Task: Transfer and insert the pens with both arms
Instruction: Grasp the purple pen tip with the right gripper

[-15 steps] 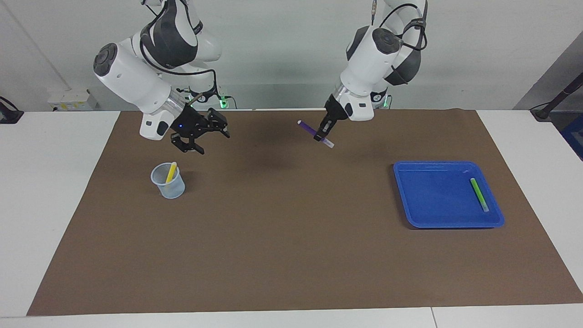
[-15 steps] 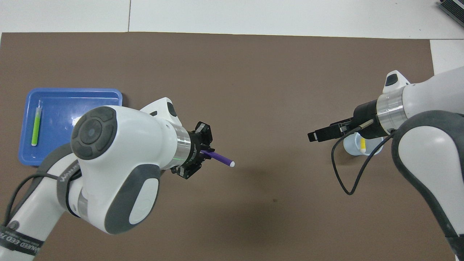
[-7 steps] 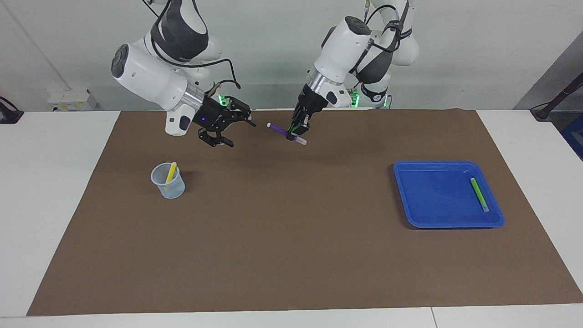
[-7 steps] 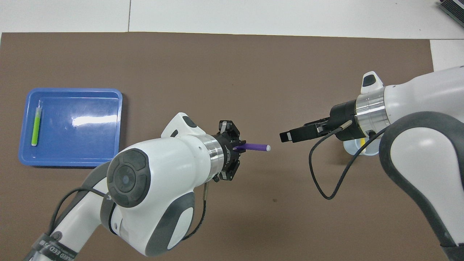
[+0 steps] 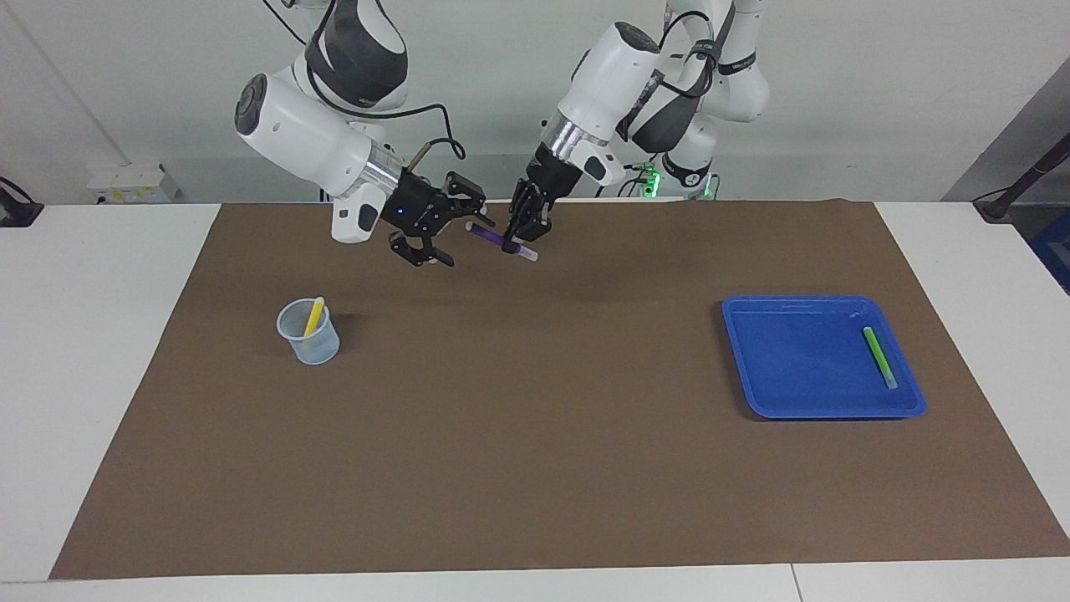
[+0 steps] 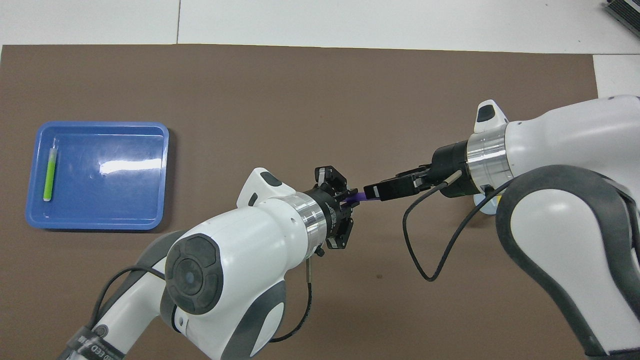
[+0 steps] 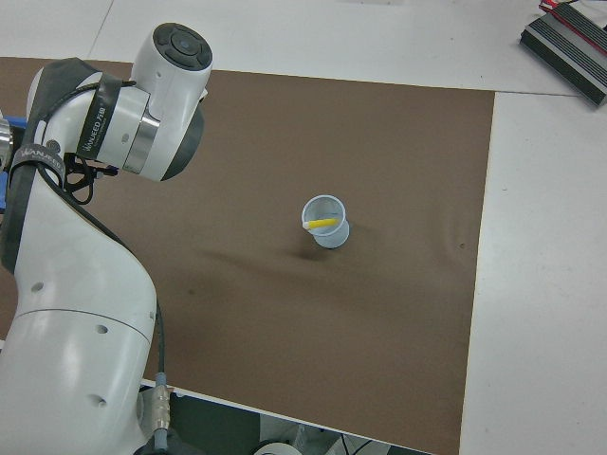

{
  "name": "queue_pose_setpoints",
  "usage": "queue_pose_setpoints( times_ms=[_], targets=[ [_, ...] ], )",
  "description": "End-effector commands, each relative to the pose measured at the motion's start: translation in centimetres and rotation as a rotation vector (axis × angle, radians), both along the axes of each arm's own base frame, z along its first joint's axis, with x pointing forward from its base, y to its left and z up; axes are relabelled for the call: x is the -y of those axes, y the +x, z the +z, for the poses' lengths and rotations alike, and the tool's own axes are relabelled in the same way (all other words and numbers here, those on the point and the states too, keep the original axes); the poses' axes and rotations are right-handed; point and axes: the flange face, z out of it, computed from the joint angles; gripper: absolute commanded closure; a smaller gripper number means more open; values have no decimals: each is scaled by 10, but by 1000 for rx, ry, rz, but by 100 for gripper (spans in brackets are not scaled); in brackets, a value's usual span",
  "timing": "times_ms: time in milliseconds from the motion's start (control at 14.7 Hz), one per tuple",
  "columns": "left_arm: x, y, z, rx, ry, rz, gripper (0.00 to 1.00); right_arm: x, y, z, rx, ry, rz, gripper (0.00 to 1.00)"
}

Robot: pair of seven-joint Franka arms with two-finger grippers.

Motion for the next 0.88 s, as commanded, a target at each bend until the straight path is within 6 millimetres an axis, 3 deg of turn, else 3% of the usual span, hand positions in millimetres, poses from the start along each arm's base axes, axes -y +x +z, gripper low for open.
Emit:
queue_pose_setpoints(
  times_ms=[0,68,204,680,816],
  targets=[
    [1,-1,1,0,-24,21,100,-12,-5,3,-18,24,4,5],
    [1,-1,1,0,-24,21,100,-13,-6,3,-22,23,6,5],
    [1,-1,0,-1,-23,21,100,-13,-6,4,-30,22,2,19],
    [1,-1,-1,-5,-20,20,100,-12,-7,3,-35,21,3,99],
    [1,-2,-1,-5,-20,19,100,-13,-8,2,-39,21,9,100]
  ],
)
